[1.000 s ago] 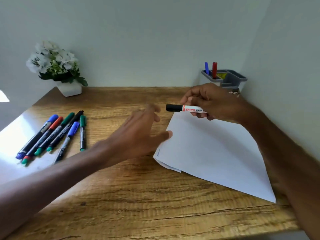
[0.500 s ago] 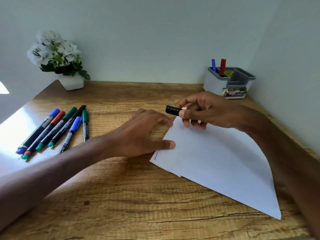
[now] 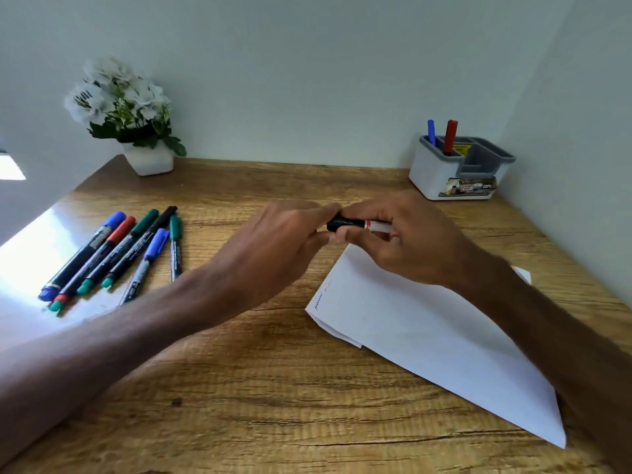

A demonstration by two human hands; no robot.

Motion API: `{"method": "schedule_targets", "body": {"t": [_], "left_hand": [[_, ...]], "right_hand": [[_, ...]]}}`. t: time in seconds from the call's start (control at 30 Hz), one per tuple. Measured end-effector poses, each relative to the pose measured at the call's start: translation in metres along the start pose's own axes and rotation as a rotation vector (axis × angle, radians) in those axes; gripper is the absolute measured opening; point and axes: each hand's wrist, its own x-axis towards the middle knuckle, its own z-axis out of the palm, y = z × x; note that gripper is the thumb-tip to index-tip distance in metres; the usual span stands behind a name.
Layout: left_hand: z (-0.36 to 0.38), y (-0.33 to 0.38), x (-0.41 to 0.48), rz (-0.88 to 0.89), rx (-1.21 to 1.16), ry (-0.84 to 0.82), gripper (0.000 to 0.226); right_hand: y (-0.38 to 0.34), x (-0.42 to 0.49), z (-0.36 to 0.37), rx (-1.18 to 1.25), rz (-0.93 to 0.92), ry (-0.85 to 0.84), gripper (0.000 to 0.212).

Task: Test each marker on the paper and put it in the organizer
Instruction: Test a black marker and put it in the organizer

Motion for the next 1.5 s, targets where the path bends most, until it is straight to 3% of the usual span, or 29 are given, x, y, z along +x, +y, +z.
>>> {"method": "schedule_targets", "body": {"t": [0.2,0.53,0.77,1.0,1.07,1.17,1.3,1.5], "left_hand": [[-0.003,-0.003,0.0,0.047,0.117,-0.062,0.033],[0.0,-0.003,-0.005,0.078,0.208,-0.073,0.042],[-0.006,-0.005,-0.001,0.06,0.138,0.006,0.03],[0.001,-0.007,-0.002,0.034,0.088,0.008,0.036],[0.0,-0.009,-0.002,-0.002,0.054,0.008,0.038],[0.001,-0.013,-0.003,-0.06,0.041,-0.003,0.033],[0.002,-0.015,-0.001,-0.145,0.066,-0.003,0.031],[0.006,-0.014,-0.002,-0.243,-0.152,-0.051,0.025]], "right_hand": [[-0.006,0.0,0.004,-0.087,-0.005,0.004,0.028],[-0.008,-0.001,0.01,-0.094,0.019,0.002,0.029],[-0.005,0.004,0.011,-0.084,0.015,0.026,0.041],[-0.003,0.005,0.011,-0.073,0.155,-0.057,0.052],[-0.004,0.002,0.009,0.012,0.186,-0.094,0.045],[0.001,0.0,0.004,0.248,0.225,-0.067,0.016],[0.003,0.003,-0.009,0.516,0.214,0.029,0.028],[0.003,0.005,-0.027,1.272,0.288,0.131,0.033]]}}
